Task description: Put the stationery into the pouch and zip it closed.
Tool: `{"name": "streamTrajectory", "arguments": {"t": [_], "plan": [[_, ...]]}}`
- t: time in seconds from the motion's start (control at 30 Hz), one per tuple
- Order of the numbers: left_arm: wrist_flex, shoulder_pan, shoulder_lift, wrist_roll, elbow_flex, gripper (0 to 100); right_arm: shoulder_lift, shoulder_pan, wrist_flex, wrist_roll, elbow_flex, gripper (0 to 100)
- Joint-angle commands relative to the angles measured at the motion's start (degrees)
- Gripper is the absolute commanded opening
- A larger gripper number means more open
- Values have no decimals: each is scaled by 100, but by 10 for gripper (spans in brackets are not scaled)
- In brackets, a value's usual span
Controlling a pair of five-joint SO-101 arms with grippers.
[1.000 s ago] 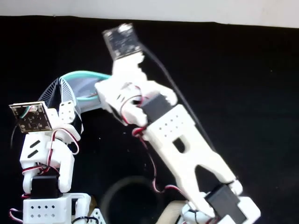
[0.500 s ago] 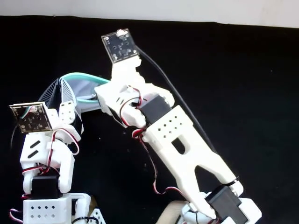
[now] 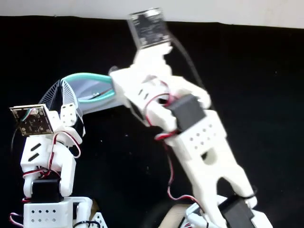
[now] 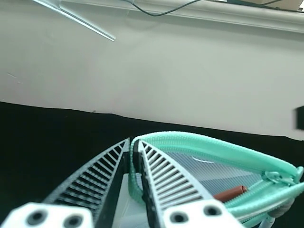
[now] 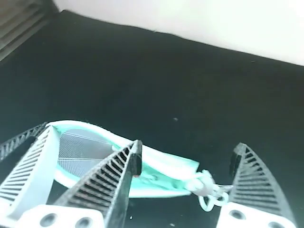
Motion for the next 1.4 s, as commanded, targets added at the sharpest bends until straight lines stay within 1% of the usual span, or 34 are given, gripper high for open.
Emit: {"name": "streamTrajectory", "arguments": {"t": [0.0,0.07,0.17,0.3,0.4,0.57,0.6,0.67,0.73,0.87,0.97,1.07,1.3,1.37], "plan": [[-44,-57,453,62,673,7,-479,462,400,53,-268,293],[-88,-57,453,70,593,7,-646,813,813,53,-242,293],[-88,-57,462,70,435,7,-831,1182,1165,53,-40,293],[-79,-57,497,70,268,7,-1095,1314,1446,53,479,293],[-79,40,497,79,242,7,-1253,1314,1411,62,1042,293],[-79,356,505,79,198,7,-1376,1323,646,79,1974,293],[-79,374,514,79,136,7,-1402,1323,444,220,2167,293],[79,374,514,79,-40,7,-1455,1323,127,835,2580,293],[431,374,514,79,-295,7,-1525,1314,-110,1424,2985,293],[826,374,514,79,-602,7,-1710,1314,-198,2207,3653,293],[905,374,514,79,-629,7,-1815,1314,-470,2277,4119,293],[905,374,637,79,-629,7,-1824,1305,-980,2277,4699,293],[879,374,857,79,-629,7,-1833,1288,-2941,2259,6149,293],[879,374,857,70,-629,7,-1815,1288,-3371,1987,6440,295]]}}
